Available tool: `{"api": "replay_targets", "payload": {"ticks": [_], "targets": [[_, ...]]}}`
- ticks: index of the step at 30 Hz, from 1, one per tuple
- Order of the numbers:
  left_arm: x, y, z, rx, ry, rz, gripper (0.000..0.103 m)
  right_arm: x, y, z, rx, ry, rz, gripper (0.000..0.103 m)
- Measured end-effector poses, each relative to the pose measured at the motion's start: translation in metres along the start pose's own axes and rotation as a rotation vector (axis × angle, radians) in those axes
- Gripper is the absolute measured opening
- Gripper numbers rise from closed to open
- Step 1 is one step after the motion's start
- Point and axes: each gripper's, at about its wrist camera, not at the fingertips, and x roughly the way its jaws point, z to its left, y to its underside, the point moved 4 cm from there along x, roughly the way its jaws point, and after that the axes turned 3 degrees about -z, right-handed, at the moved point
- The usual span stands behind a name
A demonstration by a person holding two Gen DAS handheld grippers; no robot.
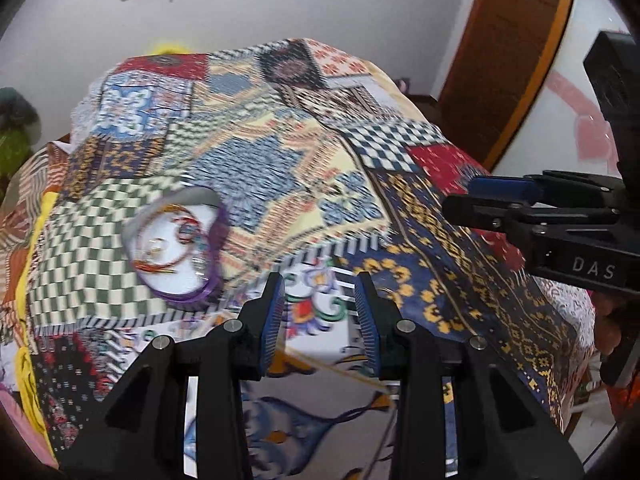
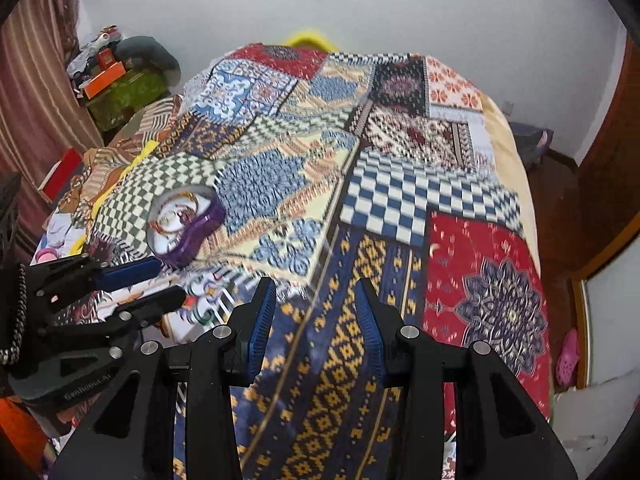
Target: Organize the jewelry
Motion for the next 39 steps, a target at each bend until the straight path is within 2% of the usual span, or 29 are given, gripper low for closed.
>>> {"api": "replay_targets", "payload": {"ticks": [6, 7, 9, 13, 22, 32, 39], "targets": [[0.014, 0.007, -0.015, 0.012, 0.028, 0.025, 0.034, 0.006, 0.013, -0.010, 0.015, -0.008, 0.019, 0.037], [0.016, 0.008, -0.015, 0.009, 0.029, 0.028, 0.031, 0.007, 0.014, -0.011, 0.016, -0.008, 0.023, 0.037], [0.022, 0.010, -0.015, 0.007, 0.042, 0.046, 0.015, 0.011, 0.017, -0.012, 0.021, -0.016, 0.030, 0.037], [0.025, 0.012, -0.014, 0.000, 0.061, 0.045, 0.009, 0.021, 0.023, -0.009, 0.009, -0.043, 0.038, 0.037], [0.020, 0.013, -0.007, 0.001, 0.025, 0.003, 0.007, 0.035, 0.018, 0.016, -0.108, -0.049, 0.021, 0.037], [0.009, 0.012, 0.017, -0.029, -0.009, -0.038, 0.007, 0.059, 0.015, 0.027, -0.138, -0.054, 0.069, 0.010], [-0.002, 0.009, 0.020, -0.032, -0.021, -0.066, 0.007, 0.053, 0.015, 0.020, -0.096, -0.057, 0.057, 0.010]]}}
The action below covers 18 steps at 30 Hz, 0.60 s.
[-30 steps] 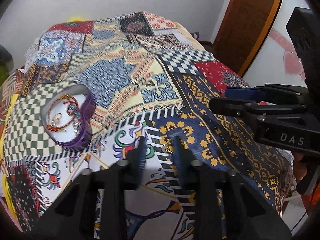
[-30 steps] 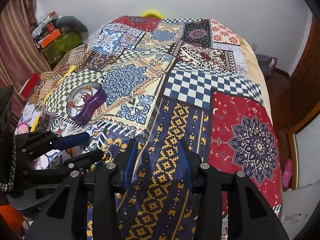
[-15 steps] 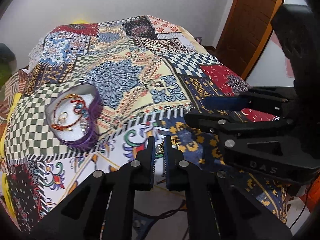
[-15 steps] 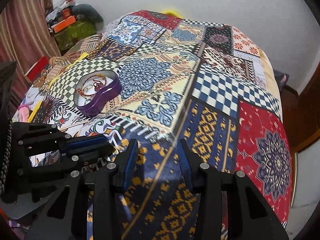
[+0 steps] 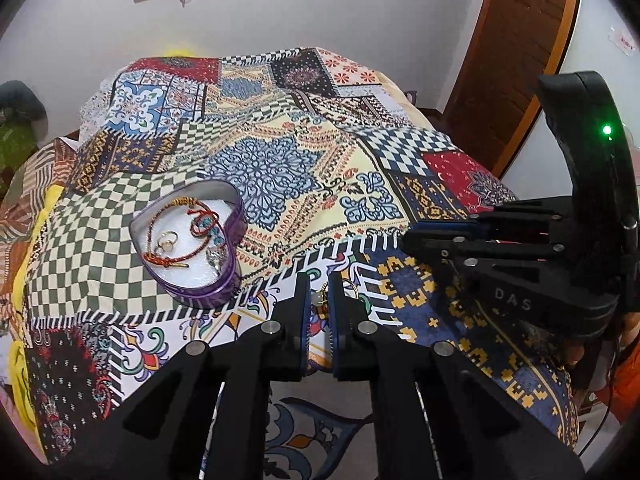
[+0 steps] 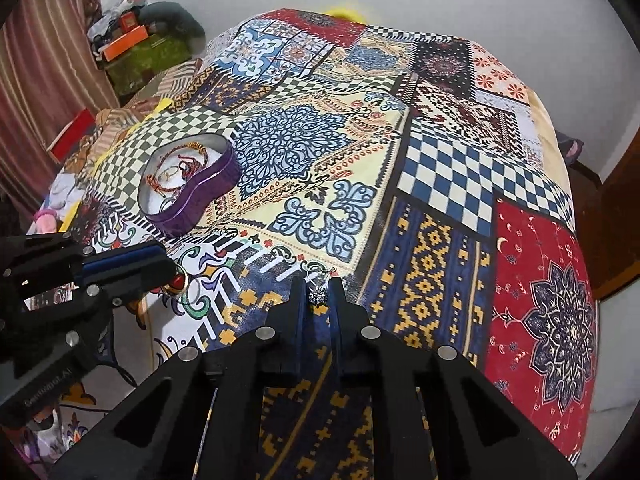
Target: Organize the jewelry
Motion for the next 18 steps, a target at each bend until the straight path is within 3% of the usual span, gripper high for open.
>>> {"api": "replay_targets", "payload": {"ticks": [18], "targets": [[-0.059, -0.026, 0.011, -0.022, -0.043, -0.122, 0.007, -0.071, -0.030, 0.016, -0.012, 0.035, -0.160, 0.010]]}}
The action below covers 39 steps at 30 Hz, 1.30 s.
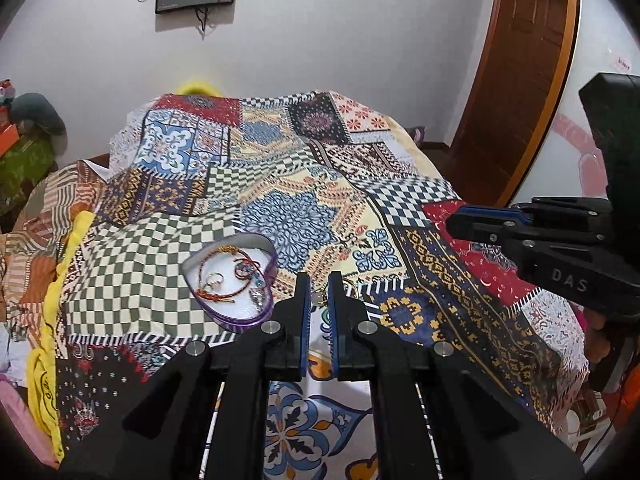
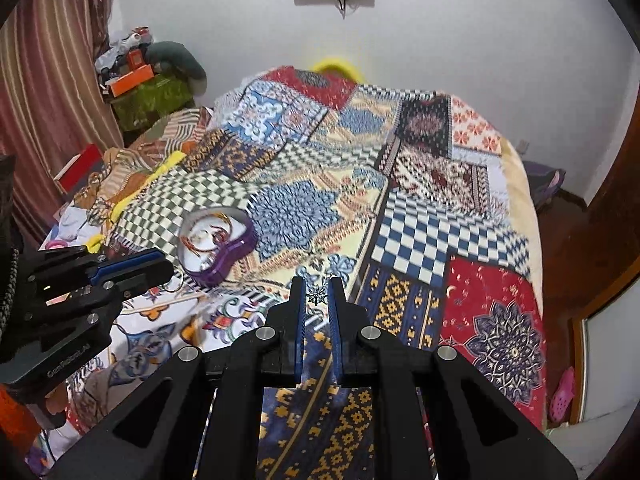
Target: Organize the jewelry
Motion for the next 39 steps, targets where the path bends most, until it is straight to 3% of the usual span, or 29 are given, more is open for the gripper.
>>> {"api": "replay_targets", "payload": {"ticks": [19, 29, 39], "targets": [[-0.024, -0.020, 0.045, -0.039, -0.074, -0.063, 0.007, -0.008, -0.034, 0.052, -0.029, -0.066, -0.080, 0.010], [0.004, -0.017, 0.079, -0.085, -0.093, -0.021, 0.007, 0.019, -0.045, 0.076, -0.041, -0.114, -0.056, 0.010], [0.045, -0.003, 0.100, -0.116, -0.090, 0.051, 0.007, 0.061, -0.048, 0.082, -0.006, -0.149, 0.034, 0.010]]}}
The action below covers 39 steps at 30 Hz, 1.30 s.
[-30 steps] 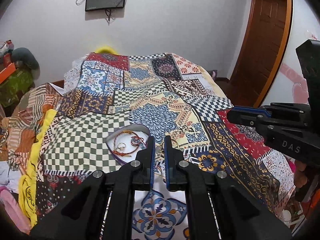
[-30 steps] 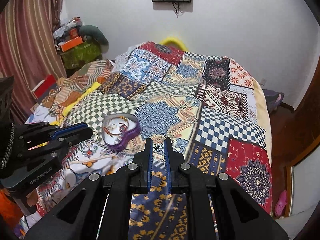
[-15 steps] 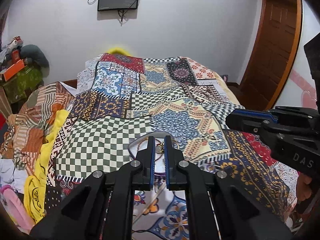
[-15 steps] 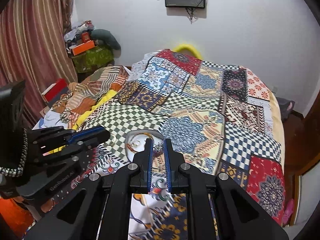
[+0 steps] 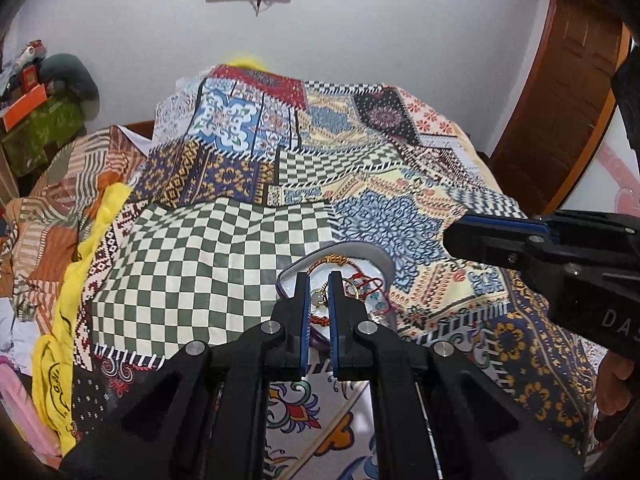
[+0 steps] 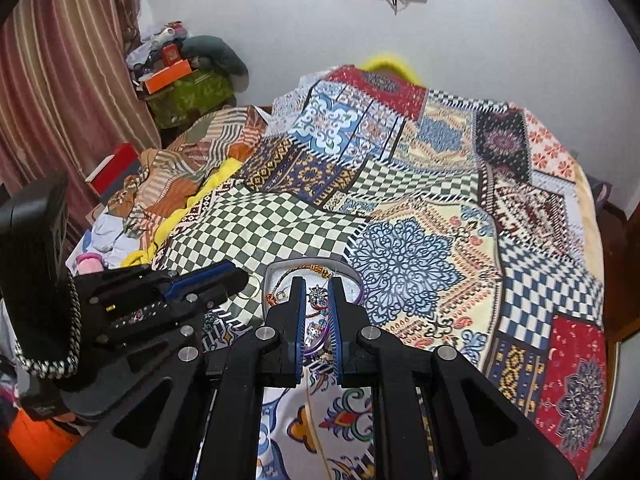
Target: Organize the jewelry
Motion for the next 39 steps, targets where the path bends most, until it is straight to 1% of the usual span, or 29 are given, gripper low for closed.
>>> {"api": "replay_targets", "payload": {"ticks": [7, 14, 19, 23, 30, 32, 35, 39], "targets": [[0.026, 0.002, 0.004, -0.011, 0.017, 0.037, 0.007, 0.027, -0.004, -0.001, 0.006, 0.002, 0.058, 0.010], [0.043, 0.004, 0.005, -0.002, 0.026, 0.062, 0.007, 0.050, -0.007, -0.001, 0.022, -0.016, 0.108, 0.010], [0.052, 0.007, 0.007, -0.006, 0.036, 0.080, 0.007, 0.068, -0.009, -0.002, 0.016, -0.016, 0.164, 0.010], [0.056, 0.008, 0.008, -0.004, 0.052, 0.090, 0.006, 0.079, -0.010, -0.003, 0.025, -0.035, 0.199, 0.010], [0.053, 0.010, 0.005, 0.020, 0.053, 0.091, 0.007, 0.089, -0.007, -0.003, 0.056, -0.065, 0.241, 0.010], [0.050, 0.009, 0.006, 0.016, 0.049, 0.091, 0.007, 0.089, -0.007, -0.004, 0.064, -0.066, 0.244, 0.011], [0.043, 0.009, 0.009, 0.006, 0.042, 0.081, 0.008, 0.086, -0.008, -0.006, 0.065, -0.050, 0.235, 0.016], [0.027, 0.006, 0.013, -0.011, 0.028, 0.059, 0.009, 0.071, -0.010, -0.005, 0.057, -0.035, 0.194, 0.016]]}}
